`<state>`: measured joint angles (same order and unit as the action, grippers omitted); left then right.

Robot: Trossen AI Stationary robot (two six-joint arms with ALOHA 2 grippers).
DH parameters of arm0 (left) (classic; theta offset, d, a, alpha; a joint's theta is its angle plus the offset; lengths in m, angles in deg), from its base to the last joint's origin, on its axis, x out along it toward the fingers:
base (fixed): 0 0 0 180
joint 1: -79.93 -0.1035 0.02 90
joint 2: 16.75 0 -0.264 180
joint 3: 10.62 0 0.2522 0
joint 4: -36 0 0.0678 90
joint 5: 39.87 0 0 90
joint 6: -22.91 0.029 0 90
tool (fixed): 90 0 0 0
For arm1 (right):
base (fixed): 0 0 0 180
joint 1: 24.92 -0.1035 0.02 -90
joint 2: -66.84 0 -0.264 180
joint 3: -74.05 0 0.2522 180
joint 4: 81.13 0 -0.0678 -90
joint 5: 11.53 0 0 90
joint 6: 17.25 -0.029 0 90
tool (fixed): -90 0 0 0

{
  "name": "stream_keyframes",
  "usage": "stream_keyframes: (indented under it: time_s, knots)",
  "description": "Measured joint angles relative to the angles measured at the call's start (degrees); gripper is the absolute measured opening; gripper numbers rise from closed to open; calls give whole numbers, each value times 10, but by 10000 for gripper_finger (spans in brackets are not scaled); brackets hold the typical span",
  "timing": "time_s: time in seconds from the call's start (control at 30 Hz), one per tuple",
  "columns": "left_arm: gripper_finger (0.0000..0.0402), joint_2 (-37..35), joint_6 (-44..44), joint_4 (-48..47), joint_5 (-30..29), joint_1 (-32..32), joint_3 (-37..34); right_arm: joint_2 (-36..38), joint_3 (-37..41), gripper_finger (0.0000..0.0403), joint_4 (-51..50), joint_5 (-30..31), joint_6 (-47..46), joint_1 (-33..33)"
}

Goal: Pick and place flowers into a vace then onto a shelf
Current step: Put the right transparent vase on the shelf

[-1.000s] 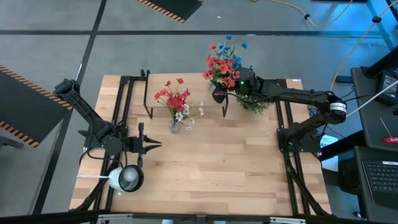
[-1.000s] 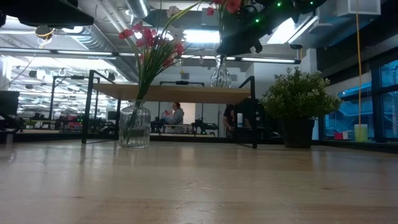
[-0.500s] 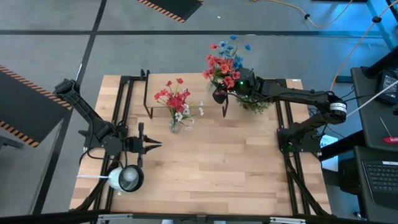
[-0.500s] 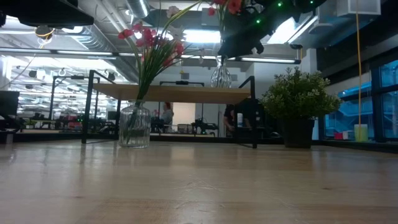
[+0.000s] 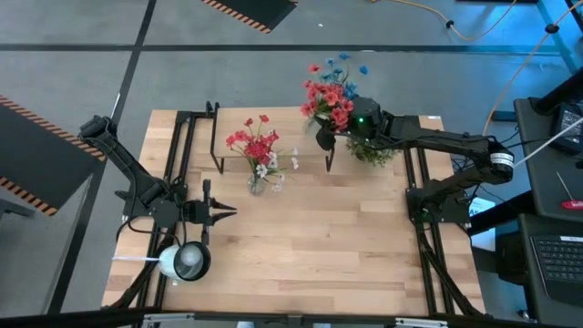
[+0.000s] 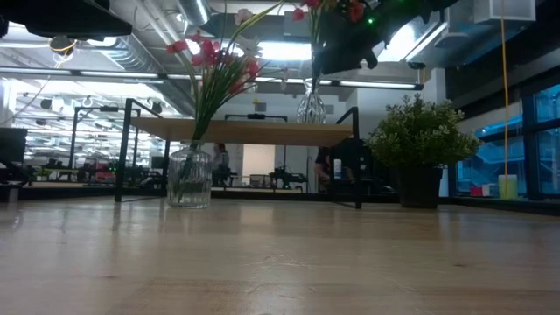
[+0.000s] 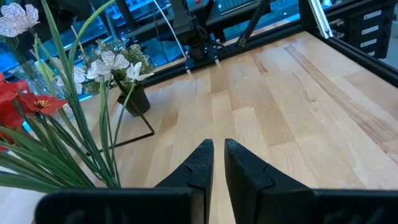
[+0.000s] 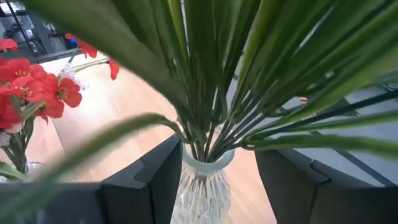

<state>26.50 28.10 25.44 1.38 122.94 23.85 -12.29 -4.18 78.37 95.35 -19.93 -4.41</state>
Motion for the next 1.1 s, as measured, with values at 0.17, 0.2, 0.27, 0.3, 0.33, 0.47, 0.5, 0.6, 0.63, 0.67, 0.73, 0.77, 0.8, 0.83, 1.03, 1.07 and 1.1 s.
stream_keyframes:
  time_s: [0.17, 0.2, 0.27, 0.3, 0.33, 0.47, 0.5, 0.6, 0.63, 0.67, 0.73, 0.77, 0.8, 0.83, 1.03, 1.07, 1.1]
  knots:
    - [33, 0, 0, 0, 0, 0, 0, 2, 0, 203, -3, -1, -1, -4]
    - [33, 0, 0, 0, 0, 0, 0, 2, 0, 203, -3, -6, -1, -4]
    - [33, 0, 0, 0, 0, 0, 0, 2, 0, 203, -3, -21, -2, -4]
    - [33, 0, 0, 0, 0, 0, 0, 2, 0, 203, -3, -22, -2, -4]
    - [33, 0, 0, 0, 0, 0, 0, 2, 0, 203, -3, -22, -3, -4]
    - [33, 0, 0, 0, 0, 0, 0, 2, 0, 203, -4, -23, -3, -4]
    - [33, 0, 0, 0, 0, 0, 0, 2, 0, 203, -4, -24, -3, -4]
    - [33, 0, 0, 0, 0, 0, 0, 2, 0, 203, -4, -24, -3, -4]
    - [33, 0, 0, 0, 0, 0, 0, 2, 0, 203, -4, -24, -3, -4]
    - [33, 0, 0, 0, 0, 0, 0, 2, 0, 203, -4, -24, -3, -4]
    - [33, 0, 0, 0, 0, 0, 0, 3, 0, 203, -5, -24, -3, -4]
    - [33, 0, -1, 0, 0, 0, 0, 4, 0, 203, -7, -24, -3, -4]
    - [33, 0, -1, 0, 0, 0, 0, 6, 0, 203, -10, -21, -3, -5]
    - [33, 0, -2, 0, 0, 0, 0, 9, 0, 203, -14, -18, -3, -5]
    - [33, 0, -13, 0, 0, 0, 0, 29, 0, 203, -27, -15, -4, -11]
    - [33, 0, -13, 0, 0, 0, 0, 31, 0, 203, -27, -15, -3, -13]
    - [33, 0, -14, 0, 0, 0, 0, 33, 0, 203, -27, -15, -4, -14]
